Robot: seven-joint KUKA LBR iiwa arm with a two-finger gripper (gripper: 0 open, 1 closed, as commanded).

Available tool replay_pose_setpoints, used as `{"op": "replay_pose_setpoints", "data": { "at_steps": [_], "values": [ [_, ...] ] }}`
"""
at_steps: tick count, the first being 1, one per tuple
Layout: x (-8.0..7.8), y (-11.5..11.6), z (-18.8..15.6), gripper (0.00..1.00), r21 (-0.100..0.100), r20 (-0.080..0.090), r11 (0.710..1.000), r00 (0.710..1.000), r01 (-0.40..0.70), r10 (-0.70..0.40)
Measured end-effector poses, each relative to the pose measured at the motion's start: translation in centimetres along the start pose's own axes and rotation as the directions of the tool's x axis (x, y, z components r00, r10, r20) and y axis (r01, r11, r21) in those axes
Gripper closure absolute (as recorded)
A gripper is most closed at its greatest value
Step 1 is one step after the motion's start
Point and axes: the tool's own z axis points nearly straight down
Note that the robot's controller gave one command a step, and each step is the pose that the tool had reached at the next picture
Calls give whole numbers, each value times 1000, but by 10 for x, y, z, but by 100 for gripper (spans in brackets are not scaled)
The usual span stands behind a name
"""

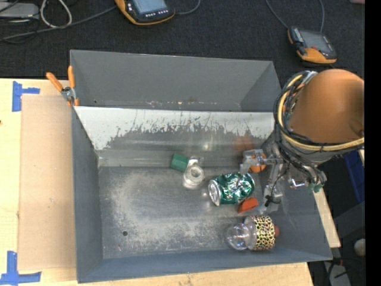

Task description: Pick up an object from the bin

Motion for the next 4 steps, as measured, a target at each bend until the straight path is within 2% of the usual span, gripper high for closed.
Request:
{"op": "replay_pose_setpoints", "data": {
  "at_steps": [1, 2, 3, 4],
  "values": [
    [8, -8, 32, 0, -3, -3, 998, 998, 68, -68],
    [9, -64, 117, 100, 1, 3, 994, 994, -112, 112],
    [9, -64, 116, 100, 0, 3, 994, 994, -112, 112],
    [4, -64, 112, 100, -1, -6, 990, 990, -138, 138]
  ]
}}
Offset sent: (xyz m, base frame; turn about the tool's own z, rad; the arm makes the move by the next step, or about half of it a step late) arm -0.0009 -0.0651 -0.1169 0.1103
